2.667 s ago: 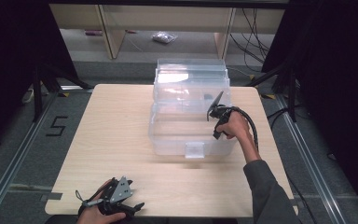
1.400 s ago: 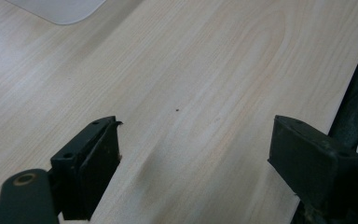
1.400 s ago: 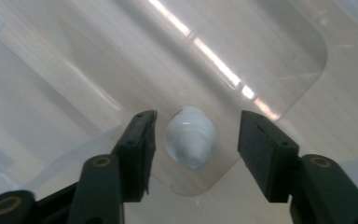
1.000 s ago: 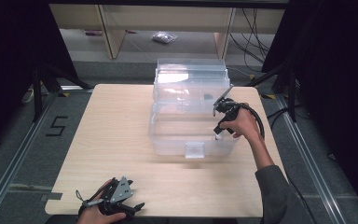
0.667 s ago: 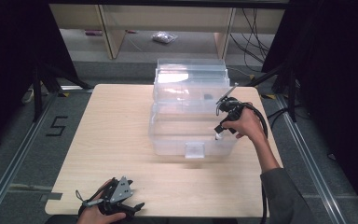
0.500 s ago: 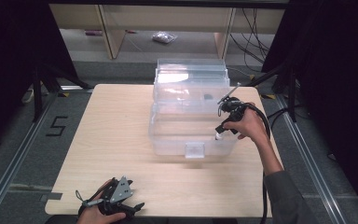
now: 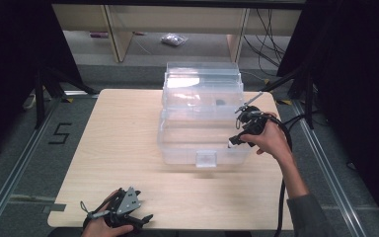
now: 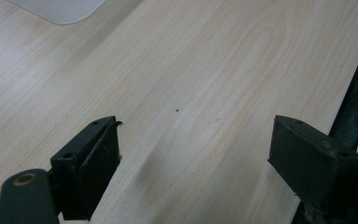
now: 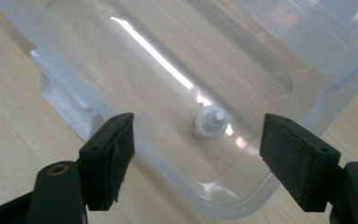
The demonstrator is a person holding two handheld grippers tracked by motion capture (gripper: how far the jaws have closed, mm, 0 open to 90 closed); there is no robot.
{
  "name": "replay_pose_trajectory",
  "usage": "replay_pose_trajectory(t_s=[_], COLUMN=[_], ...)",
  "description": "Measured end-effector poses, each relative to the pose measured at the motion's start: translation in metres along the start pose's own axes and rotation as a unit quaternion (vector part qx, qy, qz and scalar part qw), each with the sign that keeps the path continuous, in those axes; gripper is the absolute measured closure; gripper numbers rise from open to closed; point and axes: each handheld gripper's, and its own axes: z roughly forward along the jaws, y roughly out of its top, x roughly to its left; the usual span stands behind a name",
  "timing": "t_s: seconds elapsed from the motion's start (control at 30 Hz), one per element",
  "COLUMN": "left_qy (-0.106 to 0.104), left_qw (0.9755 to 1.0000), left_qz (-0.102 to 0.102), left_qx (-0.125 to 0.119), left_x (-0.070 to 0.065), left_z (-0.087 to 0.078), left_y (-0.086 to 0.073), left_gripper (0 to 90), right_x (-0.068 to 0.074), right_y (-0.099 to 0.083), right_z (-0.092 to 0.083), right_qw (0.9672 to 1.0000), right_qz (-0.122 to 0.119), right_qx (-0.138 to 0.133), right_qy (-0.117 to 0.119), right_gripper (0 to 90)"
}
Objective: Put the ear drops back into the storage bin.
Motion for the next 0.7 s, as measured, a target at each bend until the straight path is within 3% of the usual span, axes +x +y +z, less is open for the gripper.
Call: replay_pose_trajectory(t_s=[0.17,0.3,0.33,0.37,0.5,0.53,0.6,0.7], left_qy=[-0.001,0.0,0.0,0.0,0.0,0.0,0.0,0.001], left_qw=[1.0,1.0,1.0,1.0,1.0,1.0,1.0,1.0], left_qz=[0.0,0.0,0.0,0.0,0.0,0.0,0.0,0.0], left_qx=[0.0,0.0,0.001,0.0,0.001,0.001,0.0,0.001], left_x=[0.0,0.0,0.0,0.0,0.0,0.0,0.0,0.0], left_z=[0.0,0.0,0.0,0.0,0.0,0.0,0.0,0.0], left_y=[0.0,0.0,0.0,0.0,0.0,0.0,0.0,0.0], left_gripper=[15.6,15.6,15.7,15.6,15.6,15.6,15.6,15.7], right_x=[0.006,0.009,0.011,0.011,0.011,0.014,0.014,0.019], right_y=[-0.008,-0.014,-0.015,-0.017,-0.023,-0.025,-0.027,-0.032], right_z=[-0.008,-0.01,-0.01,-0.011,-0.012,-0.013,-0.012,-0.013], right_qw=[0.9996,0.9996,0.9997,0.9996,0.9993,0.9995,0.9988,0.9985], right_qz=[0.004,-0.003,0.009,0.004,-0.007,0.008,-0.012,-0.013], right_qx=[-0.027,-0.028,-0.022,-0.027,-0.037,-0.03,-0.047,-0.053], right_qy=[0.002,0.002,0.0,0.008,0.004,0.005,0.004,0.007], right_gripper=[26.7,26.5,26.5,26.5,26.0,25.9,25.2,24.8])
